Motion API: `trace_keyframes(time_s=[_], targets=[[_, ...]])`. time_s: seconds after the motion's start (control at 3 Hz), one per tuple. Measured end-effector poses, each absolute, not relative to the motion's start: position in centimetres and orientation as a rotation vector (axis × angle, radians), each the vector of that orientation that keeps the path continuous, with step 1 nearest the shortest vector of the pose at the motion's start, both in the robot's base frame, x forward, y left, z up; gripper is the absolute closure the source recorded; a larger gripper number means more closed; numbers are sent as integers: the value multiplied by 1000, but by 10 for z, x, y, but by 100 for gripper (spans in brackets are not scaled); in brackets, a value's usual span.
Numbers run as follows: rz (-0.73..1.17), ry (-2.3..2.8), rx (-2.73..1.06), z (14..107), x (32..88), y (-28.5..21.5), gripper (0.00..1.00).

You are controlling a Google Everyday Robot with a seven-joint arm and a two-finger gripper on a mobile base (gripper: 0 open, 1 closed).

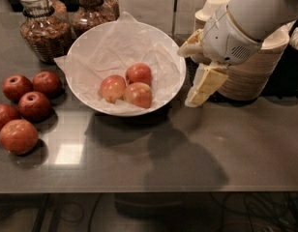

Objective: Pick apple from white bowl

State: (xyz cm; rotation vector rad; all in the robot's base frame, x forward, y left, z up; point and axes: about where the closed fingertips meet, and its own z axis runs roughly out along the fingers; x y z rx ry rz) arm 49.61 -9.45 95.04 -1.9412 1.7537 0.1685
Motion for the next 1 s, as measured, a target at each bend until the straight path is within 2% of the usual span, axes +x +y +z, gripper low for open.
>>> trace_keyframes(time_s=[0.33,0.67,1.0], targets=[[179,1696,-1966,962,502,-81,8],[196,1657,-2033,959,521,-48,6],[203,1608,-2108,955,538,-9,10]])
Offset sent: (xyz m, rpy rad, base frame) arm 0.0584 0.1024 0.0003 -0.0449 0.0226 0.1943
